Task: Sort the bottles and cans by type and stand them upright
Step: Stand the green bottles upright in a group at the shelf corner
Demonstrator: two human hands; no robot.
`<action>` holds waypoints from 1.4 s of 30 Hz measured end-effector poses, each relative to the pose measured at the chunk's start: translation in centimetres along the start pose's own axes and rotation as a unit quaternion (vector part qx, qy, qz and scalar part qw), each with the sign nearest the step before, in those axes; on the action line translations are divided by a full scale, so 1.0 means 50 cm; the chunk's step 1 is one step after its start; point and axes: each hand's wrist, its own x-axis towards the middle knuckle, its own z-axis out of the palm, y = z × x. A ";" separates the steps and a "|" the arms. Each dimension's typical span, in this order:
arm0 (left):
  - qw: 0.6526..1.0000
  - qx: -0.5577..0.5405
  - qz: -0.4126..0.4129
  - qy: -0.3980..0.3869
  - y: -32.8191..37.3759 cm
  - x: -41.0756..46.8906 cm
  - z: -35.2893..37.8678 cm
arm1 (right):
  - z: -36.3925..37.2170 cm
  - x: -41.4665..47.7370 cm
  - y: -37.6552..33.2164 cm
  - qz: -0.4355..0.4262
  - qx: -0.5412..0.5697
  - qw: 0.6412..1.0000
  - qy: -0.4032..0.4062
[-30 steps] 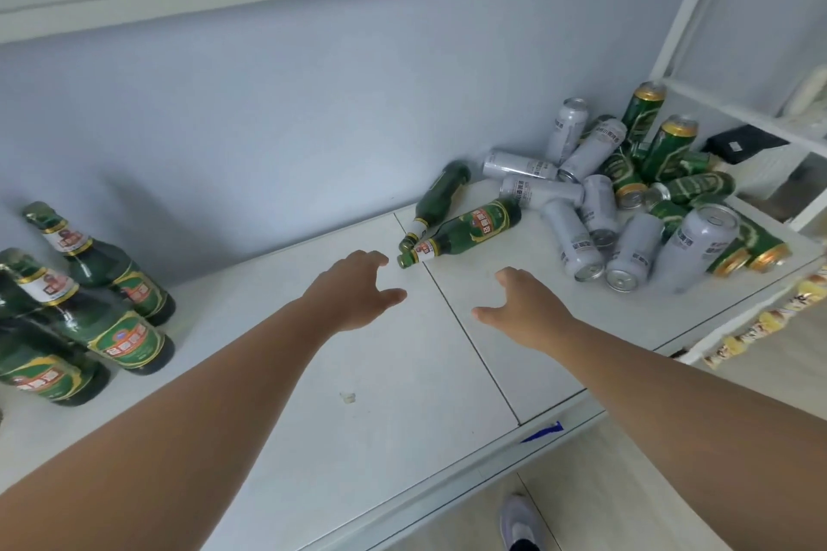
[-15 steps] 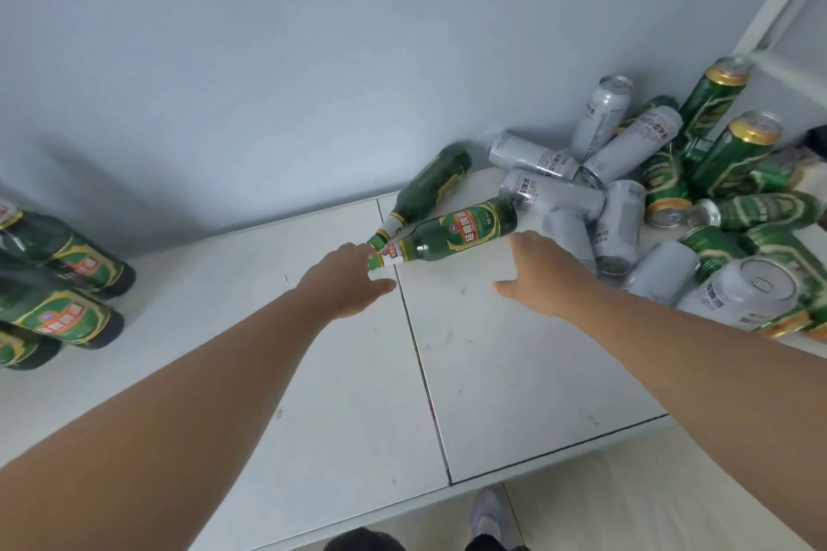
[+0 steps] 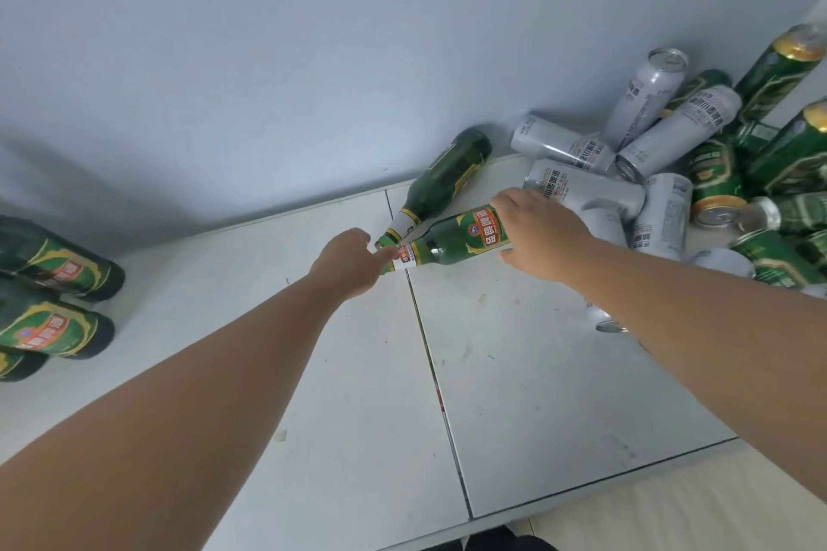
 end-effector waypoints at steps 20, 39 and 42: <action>0.993 -0.113 -0.020 -0.006 0.015 0.061 0.042 | 0.019 0.079 0.036 -0.069 -0.111 0.990 -0.057; 0.978 -0.098 0.098 0.158 0.090 0.038 -0.084 | 0.015 0.044 0.030 -0.044 -0.116 0.992 -0.039; 0.973 -0.062 0.119 0.189 0.107 0.035 -0.116 | 0.019 0.034 0.033 -0.041 -0.108 0.993 -0.035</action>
